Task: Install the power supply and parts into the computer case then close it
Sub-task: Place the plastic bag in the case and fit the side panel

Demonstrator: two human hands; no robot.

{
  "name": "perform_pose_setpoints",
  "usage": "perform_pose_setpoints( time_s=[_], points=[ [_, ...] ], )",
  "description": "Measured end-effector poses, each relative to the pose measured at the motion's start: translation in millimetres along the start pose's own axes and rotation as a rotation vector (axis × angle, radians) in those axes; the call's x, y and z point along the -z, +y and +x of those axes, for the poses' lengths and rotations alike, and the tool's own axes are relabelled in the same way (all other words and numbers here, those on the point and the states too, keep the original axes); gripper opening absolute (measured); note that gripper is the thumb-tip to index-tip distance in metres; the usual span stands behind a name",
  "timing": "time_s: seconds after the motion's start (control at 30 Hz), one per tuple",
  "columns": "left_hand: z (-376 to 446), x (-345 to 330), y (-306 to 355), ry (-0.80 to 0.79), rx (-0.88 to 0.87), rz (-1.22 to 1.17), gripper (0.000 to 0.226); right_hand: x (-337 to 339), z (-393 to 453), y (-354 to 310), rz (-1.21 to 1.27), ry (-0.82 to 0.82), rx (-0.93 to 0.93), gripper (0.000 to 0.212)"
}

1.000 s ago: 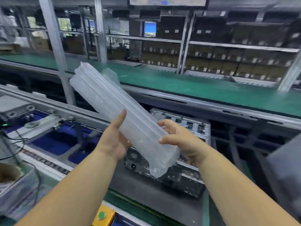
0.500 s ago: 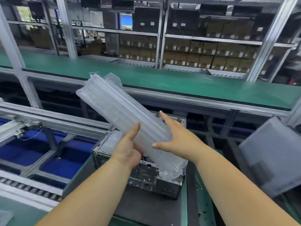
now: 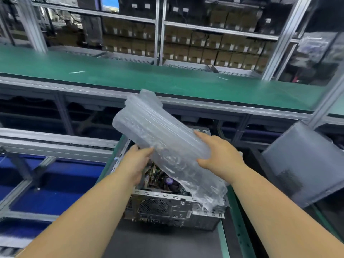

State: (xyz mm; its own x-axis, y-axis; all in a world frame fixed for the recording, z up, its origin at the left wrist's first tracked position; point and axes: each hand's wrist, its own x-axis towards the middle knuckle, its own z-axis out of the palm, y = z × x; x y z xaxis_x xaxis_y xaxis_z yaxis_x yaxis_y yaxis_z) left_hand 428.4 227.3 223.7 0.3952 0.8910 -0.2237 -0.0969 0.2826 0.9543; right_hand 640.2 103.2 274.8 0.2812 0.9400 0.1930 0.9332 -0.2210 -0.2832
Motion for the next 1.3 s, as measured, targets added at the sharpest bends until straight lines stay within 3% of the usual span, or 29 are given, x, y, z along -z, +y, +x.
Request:
perform_pose_setpoints(
  time_s=[0.1,0.17,0.33,0.4,0.43,0.53,0.57,0.73,0.83,0.87,0.97,1.07,1.3],
  points=[
    [21,15,8,0.069,0.015,0.094,0.066,-3,0,-2,-0.093,0.138,0.002,0.086],
    [33,17,14,0.090,0.035,0.001,0.068,-1,2,-5,-0.158,0.239,0.006,0.089],
    [50,4,17,0.017,0.015,-0.182,0.031,1,3,-14,-0.354,0.210,0.025,0.090],
    [55,5,13,-0.076,0.018,-0.020,0.018,-4,1,-14,-0.336,0.119,0.016,0.089],
    [57,9,12,-0.103,-0.009,0.176,0.015,-7,0,-14,-0.314,0.064,0.006,0.089],
    [63,33,15,-0.002,-0.189,1.067,0.012,-14,0,-17,-0.294,-0.065,-0.008,0.088],
    [64,40,16,0.054,-0.207,1.236,0.017,-16,1,-18,-0.292,-0.089,-0.011,0.087],
    [71,61,18,0.225,-0.220,1.236,0.026,-24,4,-28,-0.232,-0.208,-0.054,0.078],
    [71,65,15,0.343,-0.283,1.032,0.005,-24,2,-34,-0.170,-0.290,-0.112,0.076],
    [72,66,13,0.352,-0.310,0.975,0.008,-23,1,-36,-0.159,-0.310,-0.135,0.075],
    [72,70,8,0.214,-0.438,0.936,0.046,-23,-4,-37,-0.132,-0.352,-0.198,0.071],
    [79,66,4,0.078,-0.479,1.145,0.053,-21,-7,-37,-0.135,-0.383,-0.243,0.070],
    [96,64,6,0.062,-0.434,1.755,0.056,-29,1,-39,-0.117,-0.468,-0.306,0.044]
  ],
)
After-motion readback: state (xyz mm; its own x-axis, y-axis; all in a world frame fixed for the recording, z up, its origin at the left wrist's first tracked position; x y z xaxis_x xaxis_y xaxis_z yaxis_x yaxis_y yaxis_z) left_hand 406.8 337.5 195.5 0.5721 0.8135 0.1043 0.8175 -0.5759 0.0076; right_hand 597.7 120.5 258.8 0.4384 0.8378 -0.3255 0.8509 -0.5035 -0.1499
